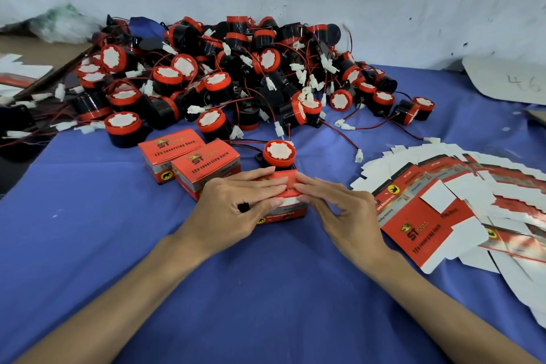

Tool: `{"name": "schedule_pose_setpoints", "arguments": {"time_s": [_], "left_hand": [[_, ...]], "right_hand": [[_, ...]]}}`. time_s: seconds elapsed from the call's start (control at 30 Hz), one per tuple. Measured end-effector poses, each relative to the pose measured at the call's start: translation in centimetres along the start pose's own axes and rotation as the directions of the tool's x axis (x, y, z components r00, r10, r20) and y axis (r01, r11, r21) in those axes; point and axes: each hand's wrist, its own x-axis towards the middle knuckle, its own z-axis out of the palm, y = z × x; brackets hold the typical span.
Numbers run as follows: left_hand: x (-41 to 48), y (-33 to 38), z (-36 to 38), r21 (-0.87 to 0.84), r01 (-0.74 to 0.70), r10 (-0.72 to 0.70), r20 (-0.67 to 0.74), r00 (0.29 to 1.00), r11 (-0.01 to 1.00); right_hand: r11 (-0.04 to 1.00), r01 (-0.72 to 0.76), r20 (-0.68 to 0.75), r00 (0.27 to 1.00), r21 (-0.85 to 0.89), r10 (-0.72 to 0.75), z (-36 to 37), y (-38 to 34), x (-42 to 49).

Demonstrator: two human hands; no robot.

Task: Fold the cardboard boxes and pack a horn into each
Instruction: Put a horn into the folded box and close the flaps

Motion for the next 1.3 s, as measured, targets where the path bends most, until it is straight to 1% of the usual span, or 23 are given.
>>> {"name": "schedule_pose_setpoints", "arguments": {"time_s": [0.07, 0.1, 0.17, 0.27, 0.33, 0.43, 0.47, 0.6, 0.7, 0.8, 0.9, 0.97, 1.07, 1.2, 1.3], "left_hand": [[-0.2, -0.3, -0.1, 0.04, -0.033, 0.031, 0.035, 0.999, 0.999], [-0.3, -0.4, -0.2, 0.028, -0.02, 0.019, 0.052, 0.998, 0.999], [-0.3, -0.5, -0.2, -0.052, 0.058, -0.055, 0.065, 0.996, 0.997], [0.1, -0.3, -0.3, -0.191, 0.152, -0.154, 0.009, 0.988, 0.97], [0.3, -0.2, -0.3, -0.197, 0.15, -0.16, -0.034, 0.987, 0.969], [0.3, -0.1, -0.4, -0.198, 0.149, -0.163, -0.058, 0.985, 0.969], [0.2, -0.1, -0.4, -0.182, 0.13, -0.143, -0.059, 0.988, 0.975], [-0.2, -0.3, -0.2, -0.036, -0.055, 0.053, -0.055, 0.997, 0.998], [-0.4, -0.5, -0.3, 0.05, -0.133, 0.136, -0.05, 0.989, 0.99], [-0.4, -0.7, -0.4, 0.127, -0.2, 0.204, -0.016, 0.979, 0.971], [-0.6, -0.9, -0.5, 0.167, -0.2, 0.199, 0.02, 0.98, 0.966], [-0.7, -0.8, -0.7, 0.179, -0.185, 0.182, 0.03, 0.983, 0.966], [-0.6, -0.4, -0.7, 0.245, -0.192, 0.192, 0.022, 0.981, 0.95], [-0.6, 0.3, 0.1, 0.299, -0.134, 0.138, 0.007, 0.99, 0.945], [-0.4, 0.3, 0.8, 0.344, -0.163, 0.165, 0.025, 0.986, 0.925]], "right_hand": [[1.0, -0.005, -0.007, 1.0, 0.023, 0.005, 0.1, 0.1, 0.0], [0.999, -0.014, -0.012, 1.0, 0.036, 0.014, 0.1, 0.0, 0.0], [0.998, -0.036, -0.025, 0.999, 0.055, 0.038, 0.2, 0.0, 0.0], [0.997, -0.051, -0.043, 0.998, 0.058, 0.054, 0.3, 0.1, 0.4], [0.997, -0.05, -0.038, 0.998, 0.056, 0.052, 0.3, 0.2, 0.7], [0.999, -0.023, -0.025, 0.999, 0.036, 0.024, 0.0, 0.3, 0.6], [0.999, -0.019, -0.022, 1.0, 0.029, 0.02, 0.0, 0.4, 0.5], [1.0, 0.021, -0.021, 1.0, -0.011, -0.022, -0.1, 0.5, 0.3], [0.999, 0.05, -0.019, 0.999, 0.0, -0.05, 0.0, 0.7, 0.1], [0.998, 0.06, -0.009, 0.998, -0.032, -0.06, -0.2, 0.9, 0.0], [0.993, 0.09, 0.001, 0.996, -0.08, -0.09, -0.1, 0.8, 0.1], [0.994, 0.081, 0.002, 0.997, -0.067, -0.081, -0.1, 0.6, 0.2], [0.996, 0.071, -0.004, 0.997, -0.048, -0.071, -0.1, 0.5, 0.4], [0.979, 0.147, -0.033, 0.988, -0.14, -0.153, 0.2, 0.6, 0.3], [0.959, 0.21, -0.04, 0.974, -0.188, -0.221, 0.1, 0.8, 0.2]]}}
